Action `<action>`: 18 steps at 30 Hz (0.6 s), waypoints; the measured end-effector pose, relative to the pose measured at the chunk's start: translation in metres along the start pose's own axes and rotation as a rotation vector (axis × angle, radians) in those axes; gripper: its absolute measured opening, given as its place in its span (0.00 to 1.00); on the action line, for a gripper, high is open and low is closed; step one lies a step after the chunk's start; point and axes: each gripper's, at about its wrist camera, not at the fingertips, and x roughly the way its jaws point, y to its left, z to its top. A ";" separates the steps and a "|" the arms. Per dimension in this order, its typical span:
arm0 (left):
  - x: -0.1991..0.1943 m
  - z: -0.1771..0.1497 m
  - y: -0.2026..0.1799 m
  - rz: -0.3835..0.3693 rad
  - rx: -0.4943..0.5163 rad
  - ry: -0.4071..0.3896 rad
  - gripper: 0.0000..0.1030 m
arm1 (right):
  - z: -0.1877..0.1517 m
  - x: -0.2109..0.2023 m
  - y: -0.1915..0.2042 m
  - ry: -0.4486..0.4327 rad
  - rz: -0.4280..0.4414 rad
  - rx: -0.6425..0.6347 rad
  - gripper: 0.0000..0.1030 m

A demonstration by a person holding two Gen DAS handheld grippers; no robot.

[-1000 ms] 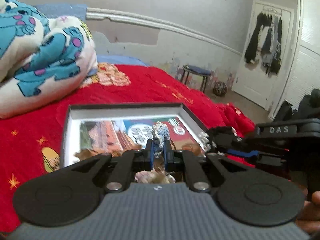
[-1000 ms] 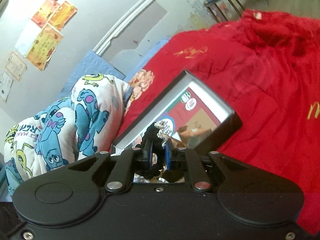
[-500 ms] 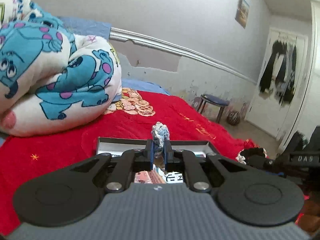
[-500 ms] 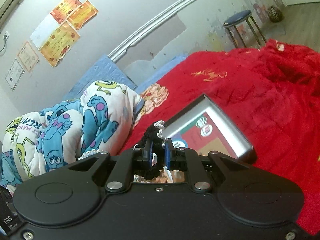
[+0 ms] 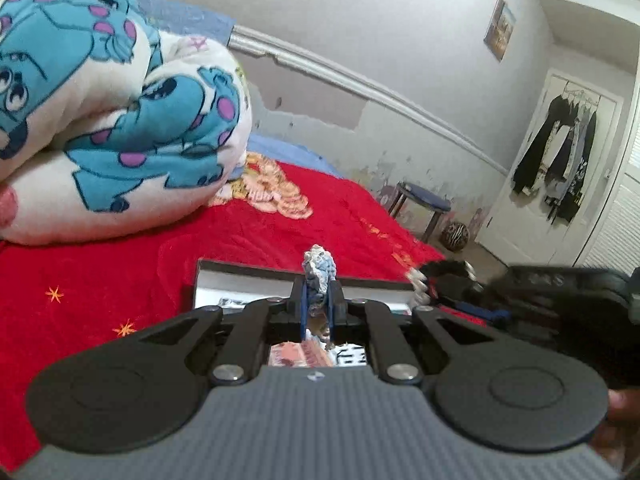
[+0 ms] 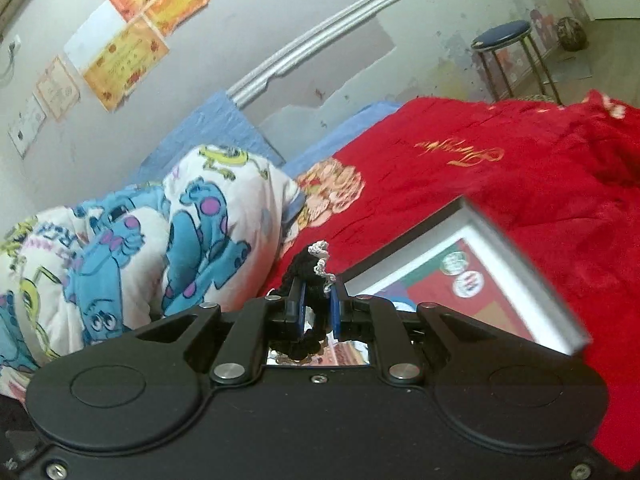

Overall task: Organize objects
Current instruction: 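Lift both scrunchies and carry them over the black box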

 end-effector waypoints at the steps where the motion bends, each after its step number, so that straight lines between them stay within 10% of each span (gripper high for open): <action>1: 0.004 -0.002 0.003 -0.001 -0.008 0.019 0.13 | 0.000 0.011 0.003 0.010 -0.004 -0.004 0.12; 18: 0.046 -0.036 0.002 0.147 0.073 0.157 0.13 | -0.056 0.094 -0.014 0.104 -0.035 -0.043 0.12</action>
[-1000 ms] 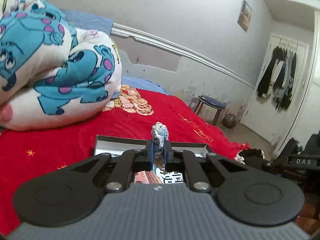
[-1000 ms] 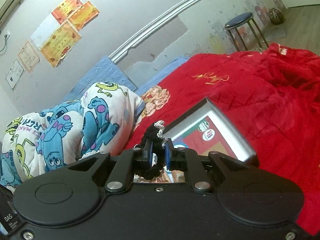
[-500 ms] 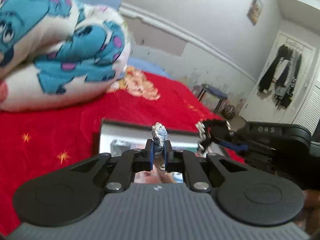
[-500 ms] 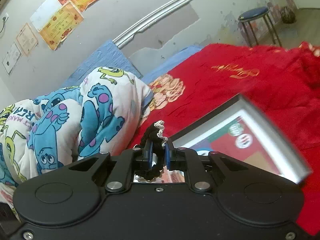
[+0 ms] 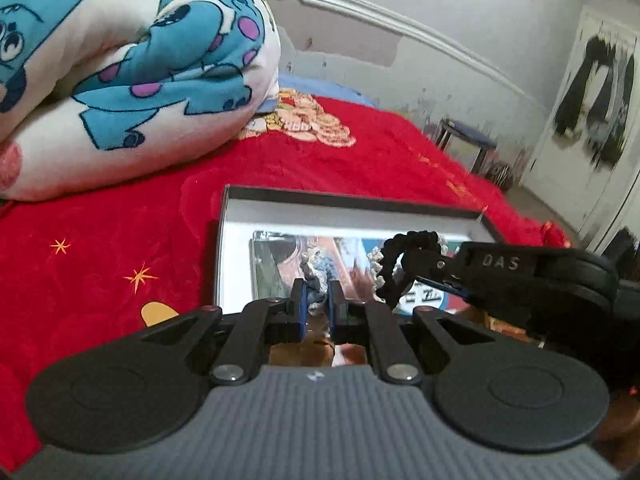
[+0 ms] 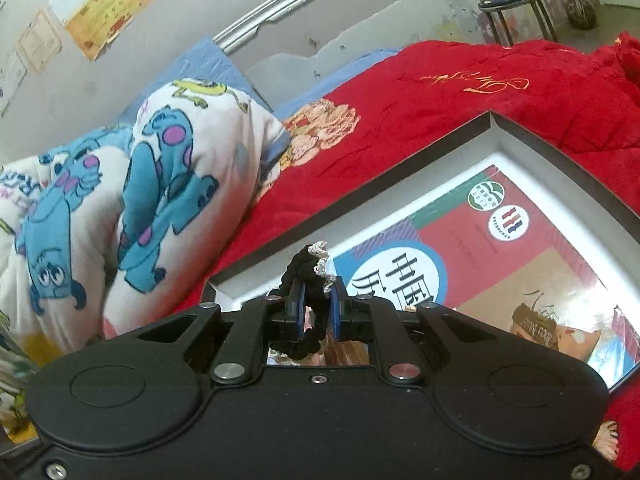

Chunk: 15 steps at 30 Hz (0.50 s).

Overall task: Organize objects
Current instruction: 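Lift both scrunchies and carry them over the black box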

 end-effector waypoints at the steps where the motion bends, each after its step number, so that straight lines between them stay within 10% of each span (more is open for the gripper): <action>1: 0.001 -0.001 -0.001 0.002 0.004 0.010 0.13 | 0.000 0.000 0.002 0.008 -0.010 -0.013 0.12; 15: -0.006 -0.001 0.005 0.029 -0.038 0.095 0.14 | -0.011 -0.006 0.010 0.135 -0.081 -0.025 0.12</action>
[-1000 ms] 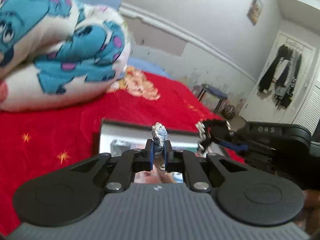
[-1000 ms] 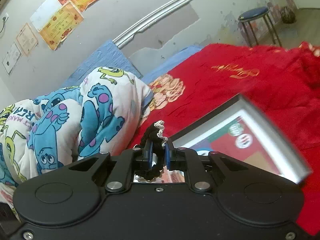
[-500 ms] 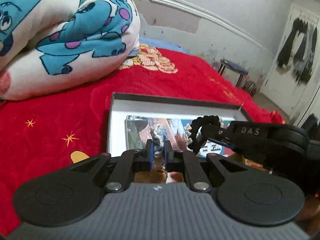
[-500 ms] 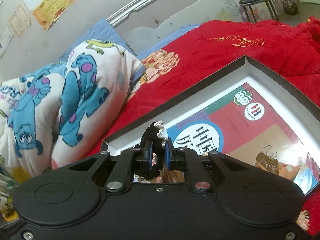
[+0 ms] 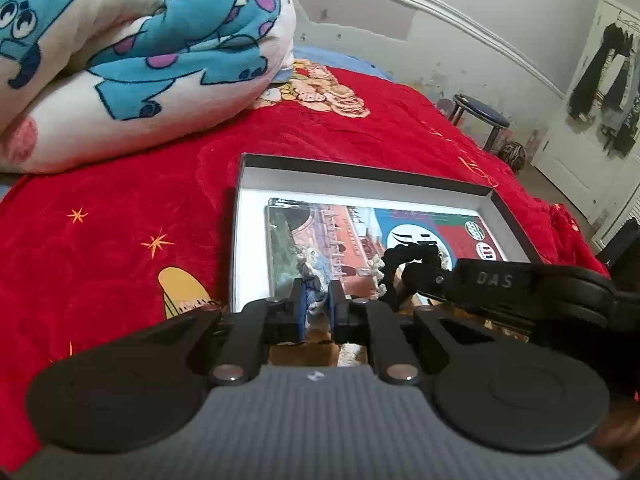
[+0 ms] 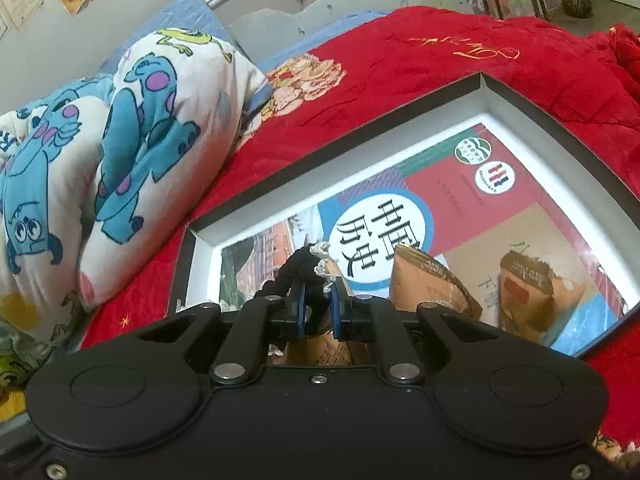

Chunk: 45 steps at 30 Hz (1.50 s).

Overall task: Organize objects
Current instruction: 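Lift both scrunchies and carry them over the black box, then lower both scrunchies into the box and open both grippers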

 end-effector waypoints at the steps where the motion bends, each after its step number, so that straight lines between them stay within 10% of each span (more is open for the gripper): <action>1: 0.000 0.000 0.000 0.000 -0.001 -0.001 0.14 | 0.000 0.000 0.000 0.003 0.005 0.004 0.12; 15: 0.003 -0.001 -0.002 0.009 0.002 -0.003 0.16 | 0.002 0.001 -0.007 0.017 0.043 0.044 0.12; 24: 0.005 -0.001 -0.005 -0.008 -0.008 0.038 0.57 | 0.001 0.005 -0.005 0.044 0.063 0.042 0.15; 34: -0.030 0.011 0.004 -0.015 -0.036 -0.031 0.76 | 0.009 -0.009 0.001 0.071 0.109 0.041 0.51; 45: -0.088 0.022 0.002 -0.183 -0.016 -0.210 0.89 | 0.029 -0.084 0.024 -0.028 0.124 -0.015 0.65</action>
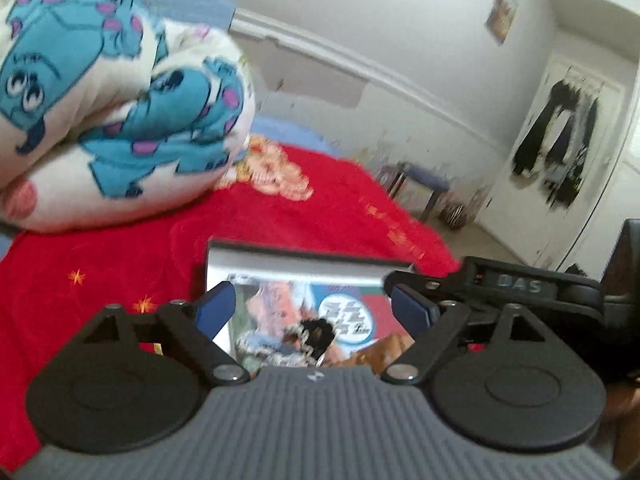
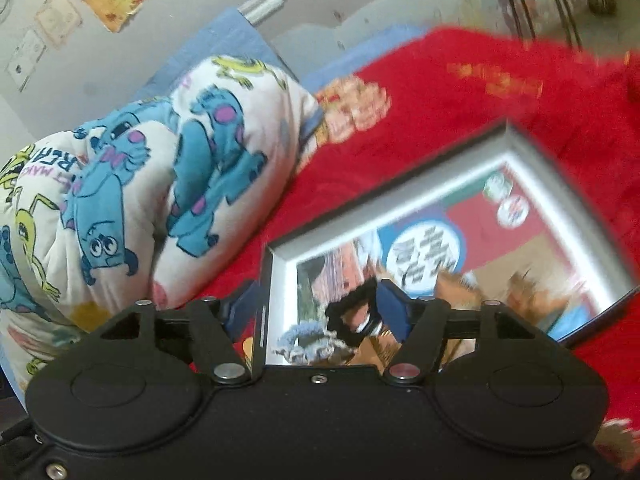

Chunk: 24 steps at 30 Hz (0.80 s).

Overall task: Organize objects
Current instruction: 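Lower both scrunchies into the box and open both grippers, then move both grippers out of the box toward the cream and brown scrunchies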

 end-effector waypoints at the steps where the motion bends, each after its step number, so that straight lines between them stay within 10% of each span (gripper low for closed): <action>1: -0.006 0.002 -0.003 -0.008 0.010 -0.027 0.89 | 0.002 -0.011 0.004 -0.020 -0.011 -0.018 0.68; 9: -0.041 0.009 -0.019 -0.151 0.082 -0.150 1.00 | 0.020 -0.084 0.024 -0.128 -0.105 -0.107 0.79; 24: -0.059 -0.017 -0.051 -0.112 0.255 -0.154 1.00 | -0.029 -0.171 -0.018 -0.196 -0.289 -0.097 1.00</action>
